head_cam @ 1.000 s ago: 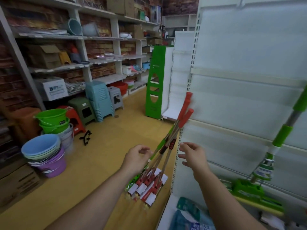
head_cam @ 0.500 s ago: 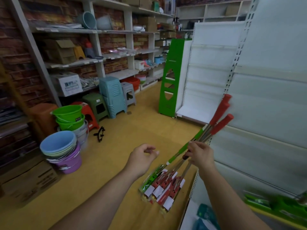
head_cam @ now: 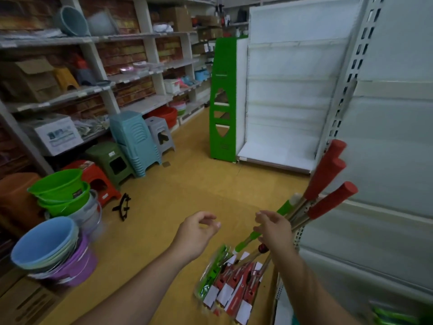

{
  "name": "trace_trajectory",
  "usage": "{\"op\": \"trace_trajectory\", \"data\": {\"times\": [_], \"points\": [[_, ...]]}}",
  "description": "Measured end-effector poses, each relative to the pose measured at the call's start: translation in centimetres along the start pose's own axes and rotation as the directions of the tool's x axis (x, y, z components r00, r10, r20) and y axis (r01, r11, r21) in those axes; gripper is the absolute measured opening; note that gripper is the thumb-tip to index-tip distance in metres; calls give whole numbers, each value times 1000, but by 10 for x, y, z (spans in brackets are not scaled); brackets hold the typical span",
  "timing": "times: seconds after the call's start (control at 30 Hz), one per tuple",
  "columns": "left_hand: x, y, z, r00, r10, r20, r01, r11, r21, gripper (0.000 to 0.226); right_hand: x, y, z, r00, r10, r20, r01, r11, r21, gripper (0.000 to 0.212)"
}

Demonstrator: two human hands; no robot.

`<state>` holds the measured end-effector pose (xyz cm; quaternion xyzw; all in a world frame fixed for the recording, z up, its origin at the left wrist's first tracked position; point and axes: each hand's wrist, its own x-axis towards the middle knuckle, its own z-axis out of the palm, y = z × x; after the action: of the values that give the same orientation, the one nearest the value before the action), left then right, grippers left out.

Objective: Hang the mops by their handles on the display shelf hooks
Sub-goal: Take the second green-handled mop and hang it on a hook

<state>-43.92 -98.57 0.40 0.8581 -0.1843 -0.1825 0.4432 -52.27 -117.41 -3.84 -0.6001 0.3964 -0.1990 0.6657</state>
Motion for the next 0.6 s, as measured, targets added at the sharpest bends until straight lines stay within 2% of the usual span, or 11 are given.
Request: {"op": "trace_trajectory", "data": {"times": [0.4, 0.6], "points": [[106, 50, 50, 979, 91, 184, -100, 994, 41, 26, 70, -23, -12, 990, 10, -137, -14, 1000, -24, 23], [139, 56, 78, 945, 120, 305, -143, 988, 56, 30, 77, -21, -23, 975, -7, -222, -6, 998, -57, 11]]}}
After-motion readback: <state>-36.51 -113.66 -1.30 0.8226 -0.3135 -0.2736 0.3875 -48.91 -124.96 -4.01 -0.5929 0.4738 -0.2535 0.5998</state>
